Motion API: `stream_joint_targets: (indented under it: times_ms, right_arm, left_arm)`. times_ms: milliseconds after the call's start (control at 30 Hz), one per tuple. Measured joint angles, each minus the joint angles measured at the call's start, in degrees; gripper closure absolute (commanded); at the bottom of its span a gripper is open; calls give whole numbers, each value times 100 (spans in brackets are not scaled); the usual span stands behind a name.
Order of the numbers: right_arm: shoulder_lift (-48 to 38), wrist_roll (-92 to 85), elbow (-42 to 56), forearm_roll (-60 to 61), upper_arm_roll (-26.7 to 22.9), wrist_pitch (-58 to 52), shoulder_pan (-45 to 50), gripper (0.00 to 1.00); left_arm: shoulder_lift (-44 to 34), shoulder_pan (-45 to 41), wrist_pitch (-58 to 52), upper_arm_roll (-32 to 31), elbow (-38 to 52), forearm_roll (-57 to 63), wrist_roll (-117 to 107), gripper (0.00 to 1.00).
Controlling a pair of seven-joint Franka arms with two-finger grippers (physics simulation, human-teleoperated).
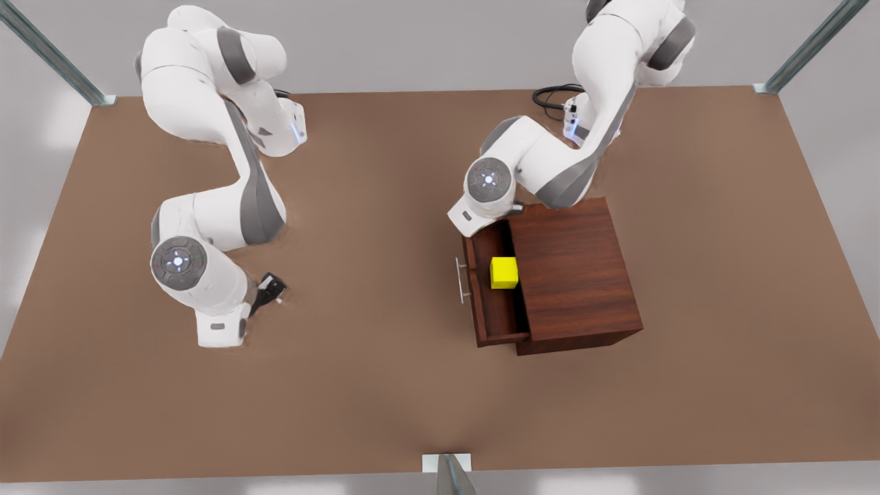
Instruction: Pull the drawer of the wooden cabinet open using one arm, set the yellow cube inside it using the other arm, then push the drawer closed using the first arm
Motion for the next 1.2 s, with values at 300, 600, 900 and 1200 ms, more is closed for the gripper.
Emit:
stream_joint_targets:
  times_ms: [300, 600, 900, 1200]
  right_arm:
    - [-1798, 1419, -2056, 147, -101, -888, -724, 0]
    - [-1702, 2254, -2067, 214, -96, -805, -756, 0]
    - [-1675, 2746, -2102, 302, -102, -737, -803, 0]
    - [-1645, 3043, -2155, 363, -102, -708, -795, 0]
  left_arm:
    - [1574, -790, 2248, 15, 542, 936, -5365, 79]
    - [1655, -700, 3758, 129, 52, 1297, -9202, 79]
    - [1685, -450, 3972, 106, 20, 1476, -11237, 79]
    - [1704, -177, 3664, 28, -101, 1416, -11534, 79]
